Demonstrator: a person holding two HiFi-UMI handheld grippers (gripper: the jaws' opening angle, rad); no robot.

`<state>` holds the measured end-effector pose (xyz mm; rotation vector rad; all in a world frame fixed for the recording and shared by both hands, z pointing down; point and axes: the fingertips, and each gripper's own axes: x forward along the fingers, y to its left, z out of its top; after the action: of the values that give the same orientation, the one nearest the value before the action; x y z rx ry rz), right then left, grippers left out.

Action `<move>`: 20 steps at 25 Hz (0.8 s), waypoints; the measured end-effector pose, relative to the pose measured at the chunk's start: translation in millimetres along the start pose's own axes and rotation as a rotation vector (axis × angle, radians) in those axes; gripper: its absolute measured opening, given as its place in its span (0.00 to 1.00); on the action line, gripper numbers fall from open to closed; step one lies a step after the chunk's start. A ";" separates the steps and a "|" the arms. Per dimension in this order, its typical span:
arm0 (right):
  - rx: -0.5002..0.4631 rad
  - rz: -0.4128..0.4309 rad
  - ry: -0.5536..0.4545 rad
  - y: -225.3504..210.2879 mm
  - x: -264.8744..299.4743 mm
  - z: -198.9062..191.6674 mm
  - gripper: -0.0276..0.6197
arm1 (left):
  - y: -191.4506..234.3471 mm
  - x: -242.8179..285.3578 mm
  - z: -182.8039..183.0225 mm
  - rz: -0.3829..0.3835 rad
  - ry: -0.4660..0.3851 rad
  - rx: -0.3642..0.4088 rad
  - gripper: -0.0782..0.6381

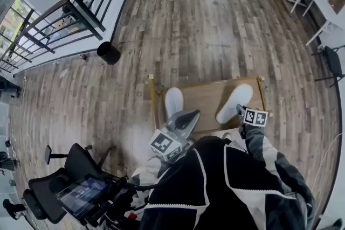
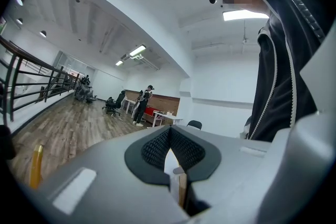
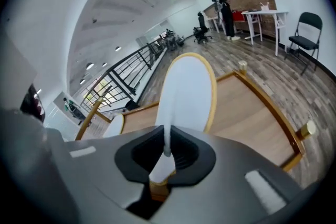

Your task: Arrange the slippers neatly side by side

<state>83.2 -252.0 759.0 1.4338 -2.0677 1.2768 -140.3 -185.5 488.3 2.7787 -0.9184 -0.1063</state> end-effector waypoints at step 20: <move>-0.591 0.447 -0.256 246.3 -111.4 36.2 0.09 | 21.5 -36.9 1.3 0.126 -0.033 -0.019 0.14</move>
<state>-73.1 -192.2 543.7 0.9320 -2.7314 0.5209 -182.6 -180.6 491.9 2.7013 -1.0915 -0.1406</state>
